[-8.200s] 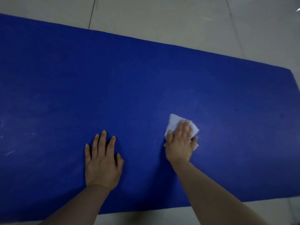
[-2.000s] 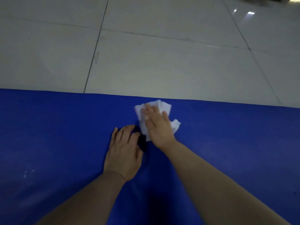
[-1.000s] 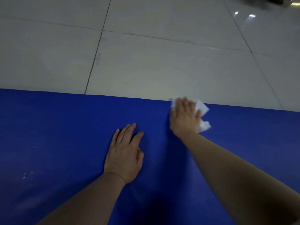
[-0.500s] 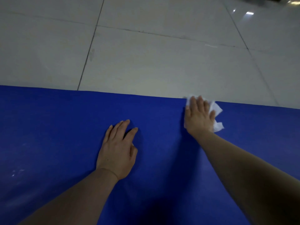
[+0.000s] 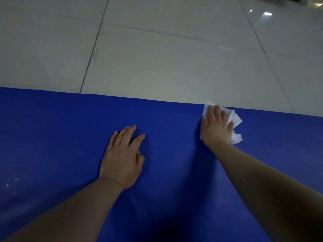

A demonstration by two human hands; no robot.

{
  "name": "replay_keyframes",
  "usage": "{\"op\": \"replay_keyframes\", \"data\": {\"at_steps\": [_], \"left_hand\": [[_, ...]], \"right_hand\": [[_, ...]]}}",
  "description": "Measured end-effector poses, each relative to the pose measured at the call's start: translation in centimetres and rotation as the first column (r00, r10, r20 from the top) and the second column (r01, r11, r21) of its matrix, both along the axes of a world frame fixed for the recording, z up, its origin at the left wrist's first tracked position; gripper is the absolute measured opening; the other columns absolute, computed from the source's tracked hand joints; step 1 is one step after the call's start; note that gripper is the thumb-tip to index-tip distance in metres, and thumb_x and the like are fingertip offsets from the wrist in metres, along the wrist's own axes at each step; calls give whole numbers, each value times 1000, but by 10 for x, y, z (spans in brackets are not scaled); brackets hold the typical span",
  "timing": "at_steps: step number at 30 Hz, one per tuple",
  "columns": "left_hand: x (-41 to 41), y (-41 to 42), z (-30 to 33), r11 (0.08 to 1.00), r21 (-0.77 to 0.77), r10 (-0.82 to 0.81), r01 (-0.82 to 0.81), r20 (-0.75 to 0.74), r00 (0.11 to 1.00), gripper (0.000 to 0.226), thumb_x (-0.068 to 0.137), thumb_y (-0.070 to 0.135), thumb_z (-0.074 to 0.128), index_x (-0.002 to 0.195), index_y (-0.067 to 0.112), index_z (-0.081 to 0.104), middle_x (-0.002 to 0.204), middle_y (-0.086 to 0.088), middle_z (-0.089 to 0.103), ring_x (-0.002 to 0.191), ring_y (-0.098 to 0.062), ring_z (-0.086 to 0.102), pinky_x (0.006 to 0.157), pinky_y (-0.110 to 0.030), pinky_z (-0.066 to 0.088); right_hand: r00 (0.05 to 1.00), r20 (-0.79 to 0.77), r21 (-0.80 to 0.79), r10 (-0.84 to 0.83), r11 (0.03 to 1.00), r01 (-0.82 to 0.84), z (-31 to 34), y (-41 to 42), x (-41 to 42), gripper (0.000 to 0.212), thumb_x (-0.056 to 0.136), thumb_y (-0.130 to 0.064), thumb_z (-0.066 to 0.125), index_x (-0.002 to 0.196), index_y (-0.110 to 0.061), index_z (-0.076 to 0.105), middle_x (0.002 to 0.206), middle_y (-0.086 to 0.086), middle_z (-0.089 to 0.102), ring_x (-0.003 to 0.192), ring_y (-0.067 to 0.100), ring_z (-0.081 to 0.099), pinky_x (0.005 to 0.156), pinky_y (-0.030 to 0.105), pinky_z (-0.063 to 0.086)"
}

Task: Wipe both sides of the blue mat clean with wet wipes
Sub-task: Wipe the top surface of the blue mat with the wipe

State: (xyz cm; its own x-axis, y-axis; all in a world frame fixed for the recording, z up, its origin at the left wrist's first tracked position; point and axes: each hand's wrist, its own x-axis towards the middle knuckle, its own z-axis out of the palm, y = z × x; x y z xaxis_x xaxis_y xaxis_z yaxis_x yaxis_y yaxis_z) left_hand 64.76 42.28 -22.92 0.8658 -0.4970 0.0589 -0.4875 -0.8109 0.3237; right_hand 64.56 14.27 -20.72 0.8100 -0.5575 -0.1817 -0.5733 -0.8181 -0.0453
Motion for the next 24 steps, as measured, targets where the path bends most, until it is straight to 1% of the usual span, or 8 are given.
{"op": "replay_keyframes", "data": {"at_steps": [4,5,10,11,14,16,21,24], "left_hand": [[0,-1,2,1000,1,7,-7,-13,1000,55,85,28,28,127,13,60,141,-12,47,130,-27,42,113,-49,29],[0,-1,3,1000,-1,8,-8,-14,1000,55,85,28,28,127,13,60,141,-12,46,130,-27,42,113,-49,28],[1,-1,2,1000,-7,0,0,-6,1000,55,85,29,28,128,13,59,141,-13,47,130,-28,42,114,-48,26],[1,-1,1,1000,-6,2,-2,-7,1000,55,85,29,28,128,13,59,141,-12,46,130,-27,42,114,-48,25],[0,0,1,1000,-10,3,-3,-11,1000,55,85,29,28,127,12,60,141,-12,47,130,-27,41,114,-48,26],[0,-1,2,1000,-9,4,-4,-18,1000,56,85,29,27,127,12,60,141,-12,46,130,-27,41,114,-49,27],[2,-1,2,1000,-15,5,-5,-19,1000,57,84,29,26,127,12,59,142,-13,46,130,-27,40,115,-48,25],[1,-2,2,1000,-20,4,-4,-16,1000,57,85,29,26,127,11,60,142,-13,46,130,-28,41,114,-49,25]], "right_hand": [[925,10,42,380,924,-380,0,48,-6,55,101,-42,8,153,-27,0,160,-8,-9,147,16,-5,117,46,-1],[913,19,31,407,913,-408,-1,45,-10,56,100,-43,6,153,-27,0,160,-8,-9,147,15,-7,117,44,-2],[997,-14,-1,-72,997,72,-1,-7,-20,54,102,-35,15,153,-21,1,161,-1,-4,147,20,-2,117,51,6],[998,-16,-1,-66,998,66,-1,2,-20,54,102,-35,15,153,-22,0,161,-1,-5,147,21,-1,117,52,6],[967,-8,62,254,966,-253,-2,47,-30,56,101,-43,7,152,-26,-4,160,-7,-11,147,17,-6,116,47,-2],[932,23,74,361,929,-362,-2,48,-42,63,93,-51,-3,152,-28,-2,159,-9,-10,147,14,-7,116,42,-4],[998,-60,23,1,1000,0,-2,-16,-63,57,100,-41,9,153,-23,-5,160,-2,-10,147,17,-9,119,47,1],[991,-64,26,118,993,-117,-2,20,-68,62,96,-49,-3,151,-23,-10,158,-3,-16,146,17,-12,117,46,-4]]}}
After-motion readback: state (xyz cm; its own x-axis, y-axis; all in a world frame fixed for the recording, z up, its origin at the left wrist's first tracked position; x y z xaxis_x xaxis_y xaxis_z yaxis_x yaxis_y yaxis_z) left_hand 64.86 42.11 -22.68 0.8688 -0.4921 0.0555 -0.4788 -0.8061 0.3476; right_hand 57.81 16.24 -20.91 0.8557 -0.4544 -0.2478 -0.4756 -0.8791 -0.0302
